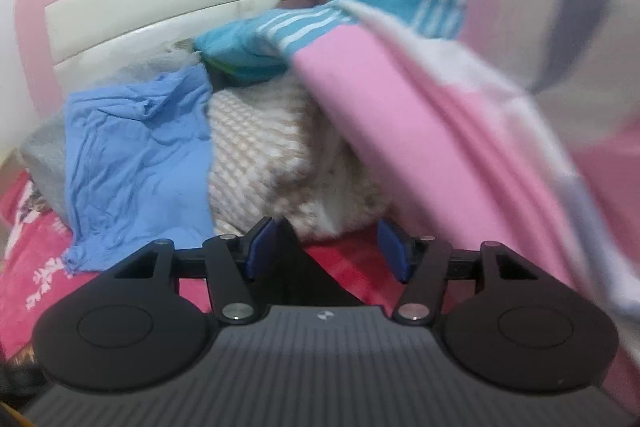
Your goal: Fold clothes
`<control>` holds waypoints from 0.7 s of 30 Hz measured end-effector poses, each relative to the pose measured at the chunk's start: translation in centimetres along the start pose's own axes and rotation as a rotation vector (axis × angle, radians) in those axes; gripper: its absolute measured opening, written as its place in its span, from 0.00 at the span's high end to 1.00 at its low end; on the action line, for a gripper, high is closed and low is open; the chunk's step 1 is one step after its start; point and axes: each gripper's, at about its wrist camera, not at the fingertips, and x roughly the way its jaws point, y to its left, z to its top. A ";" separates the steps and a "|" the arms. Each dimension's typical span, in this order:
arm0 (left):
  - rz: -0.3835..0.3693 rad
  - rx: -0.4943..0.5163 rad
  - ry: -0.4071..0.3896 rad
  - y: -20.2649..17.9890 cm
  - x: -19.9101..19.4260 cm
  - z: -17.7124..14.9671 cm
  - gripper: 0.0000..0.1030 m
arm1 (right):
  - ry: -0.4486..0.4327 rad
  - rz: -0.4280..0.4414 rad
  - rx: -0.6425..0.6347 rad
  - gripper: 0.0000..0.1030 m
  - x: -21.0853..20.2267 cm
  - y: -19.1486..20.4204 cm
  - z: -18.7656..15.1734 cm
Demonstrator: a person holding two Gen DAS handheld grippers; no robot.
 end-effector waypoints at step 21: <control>0.082 0.061 -0.039 0.0 0.7 -0.5 0.97 | 0.161 -0.265 0.078 0.92 8.6 -5.1 -4.2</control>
